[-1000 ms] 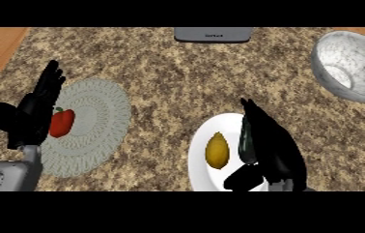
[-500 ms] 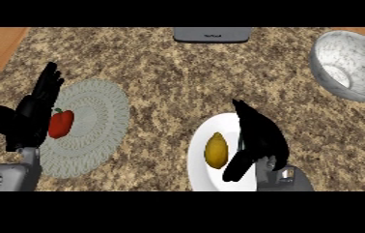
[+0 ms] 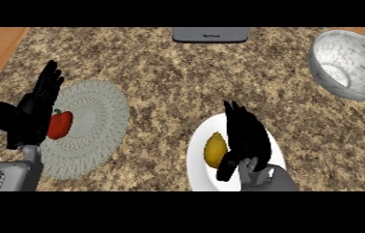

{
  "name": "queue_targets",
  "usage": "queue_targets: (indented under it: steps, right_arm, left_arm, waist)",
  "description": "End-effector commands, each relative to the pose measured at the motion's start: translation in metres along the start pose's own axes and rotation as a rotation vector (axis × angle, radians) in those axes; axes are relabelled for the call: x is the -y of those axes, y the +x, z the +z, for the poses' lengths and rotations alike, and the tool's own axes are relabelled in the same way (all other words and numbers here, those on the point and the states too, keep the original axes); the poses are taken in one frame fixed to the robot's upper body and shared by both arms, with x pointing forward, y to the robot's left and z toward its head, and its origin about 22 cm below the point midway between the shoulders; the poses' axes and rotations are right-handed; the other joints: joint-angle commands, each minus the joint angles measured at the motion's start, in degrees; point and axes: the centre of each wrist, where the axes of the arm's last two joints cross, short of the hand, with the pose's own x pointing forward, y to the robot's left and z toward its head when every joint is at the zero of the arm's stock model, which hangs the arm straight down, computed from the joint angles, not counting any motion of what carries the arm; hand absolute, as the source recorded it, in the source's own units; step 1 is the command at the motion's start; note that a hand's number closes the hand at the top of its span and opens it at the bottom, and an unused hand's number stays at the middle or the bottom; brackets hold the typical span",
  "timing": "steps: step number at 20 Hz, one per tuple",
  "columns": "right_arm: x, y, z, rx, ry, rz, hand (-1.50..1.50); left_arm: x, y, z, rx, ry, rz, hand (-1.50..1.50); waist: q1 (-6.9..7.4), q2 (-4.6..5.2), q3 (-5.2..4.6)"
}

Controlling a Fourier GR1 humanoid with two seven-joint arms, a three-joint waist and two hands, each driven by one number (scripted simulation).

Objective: Pick the lemon from the plate and place it in the bowl

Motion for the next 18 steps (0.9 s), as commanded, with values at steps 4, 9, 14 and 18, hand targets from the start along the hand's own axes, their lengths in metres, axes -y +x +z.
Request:
queue_targets:
  steps: [4, 9, 14, 18]
  right_arm:
    - [-0.016, 0.001, -0.004, -0.114, 0.073, 0.013, -1.5]
    - [-0.036, 0.007, 0.0, -0.125, 0.062, -0.003, -1.5]
    - [-0.047, 0.001, -0.012, -0.143, 0.055, -0.011, -1.5]
    - [-0.042, 0.004, -0.024, -0.174, 0.055, -0.003, -1.5]
  left_arm:
    - [-0.002, 0.0, 0.013, -0.008, -0.003, -0.005, 0.0]
    - [-0.003, -0.013, 0.017, 0.012, 0.0, -0.002, 0.0]
    - [-0.012, -0.005, -0.007, 0.015, 0.012, 0.007, 0.0]
    - [-0.01, -0.007, 0.007, -0.019, 0.002, 0.001, 0.0]
  waist:
    - [0.04, -0.03, 0.02]
    - [0.08, -0.03, 0.02]
    - [-0.29, 0.03, 0.01]
    - [0.02, 0.03, 0.02]
